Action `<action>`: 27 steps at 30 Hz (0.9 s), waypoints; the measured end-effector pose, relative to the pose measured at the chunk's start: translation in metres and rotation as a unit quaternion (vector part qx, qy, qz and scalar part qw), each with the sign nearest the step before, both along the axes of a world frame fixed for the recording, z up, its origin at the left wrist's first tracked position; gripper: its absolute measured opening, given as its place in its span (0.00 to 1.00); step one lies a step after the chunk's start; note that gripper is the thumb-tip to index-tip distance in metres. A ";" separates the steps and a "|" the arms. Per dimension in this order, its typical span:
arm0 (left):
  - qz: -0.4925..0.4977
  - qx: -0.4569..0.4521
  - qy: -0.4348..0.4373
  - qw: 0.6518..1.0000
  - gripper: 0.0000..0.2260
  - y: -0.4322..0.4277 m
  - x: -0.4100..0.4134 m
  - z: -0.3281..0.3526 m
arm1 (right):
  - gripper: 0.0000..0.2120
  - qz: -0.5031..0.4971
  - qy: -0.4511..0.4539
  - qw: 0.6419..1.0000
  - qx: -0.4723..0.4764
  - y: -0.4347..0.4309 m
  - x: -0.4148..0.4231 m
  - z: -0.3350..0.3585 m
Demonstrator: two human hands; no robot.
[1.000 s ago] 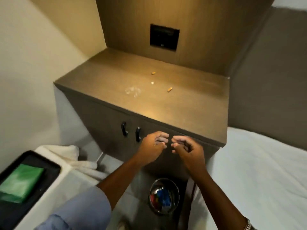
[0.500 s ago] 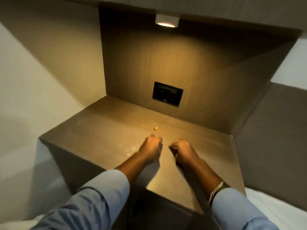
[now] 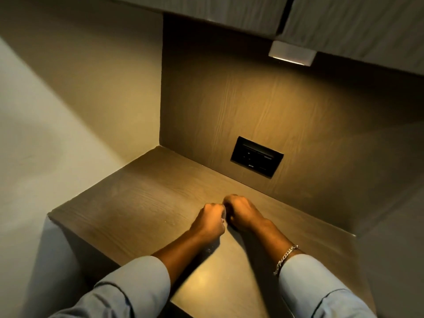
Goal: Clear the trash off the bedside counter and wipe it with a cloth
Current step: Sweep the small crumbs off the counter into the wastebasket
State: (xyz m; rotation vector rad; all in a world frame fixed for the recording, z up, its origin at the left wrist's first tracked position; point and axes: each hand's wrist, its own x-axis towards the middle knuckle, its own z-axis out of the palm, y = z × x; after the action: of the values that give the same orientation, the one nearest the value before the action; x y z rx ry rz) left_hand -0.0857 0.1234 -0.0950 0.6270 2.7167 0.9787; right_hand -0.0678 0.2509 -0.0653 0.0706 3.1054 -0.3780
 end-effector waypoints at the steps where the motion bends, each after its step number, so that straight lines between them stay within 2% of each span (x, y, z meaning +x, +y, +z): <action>1: 0.010 0.006 -0.015 1.000 0.09 0.000 -0.004 0.002 | 0.07 0.006 0.001 1.000 0.004 -0.001 0.003 -0.001; 4: -0.004 -0.012 -0.037 0.999 0.11 0.007 -0.008 0.009 | 0.07 0.030 0.016 0.999 0.011 0.001 0.021 -0.005; 7: -0.010 -0.019 -0.049 0.999 0.12 0.013 0.000 0.013 | 0.08 0.047 0.025 0.996 0.067 0.005 0.051 -0.011; 10: -0.007 -0.003 -0.055 0.998 0.11 0.020 0.015 0.012 | 0.09 0.015 0.023 0.992 0.126 0.007 0.085 -0.020; 14: -0.034 0.028 -0.064 0.997 0.10 0.034 0.054 0.012 | 0.10 -0.029 -0.005 0.992 0.125 0.010 0.121 -0.014; 18: -0.046 0.080 -0.087 0.992 0.10 0.038 0.109 0.011 | 0.10 -0.071 -0.027 0.996 0.044 0.008 0.167 -0.007; 21: 0.001 0.145 -0.099 0.985 0.08 0.030 0.152 0.008 | 0.03 -0.116 0.012 0.993 -0.034 0.010 0.211 -0.008; 24: 0.043 0.211 -0.149 0.965 0.08 0.013 0.199 0.004 | 0.02 -0.174 0.112 0.964 -0.167 0.005 0.268 -0.019; 27: 0.045 0.278 -0.221 0.934 0.10 -0.011 0.258 -0.009 | 0.03 -0.182 0.180 0.924 -0.285 -0.011 0.331 -0.035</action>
State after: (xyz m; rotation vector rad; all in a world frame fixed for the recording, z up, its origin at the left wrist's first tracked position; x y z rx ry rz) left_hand 0.1726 0.1126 -0.1041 0.3031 2.0839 1.7011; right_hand 0.2630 0.2395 -0.1000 0.6392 3.1518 -1.4330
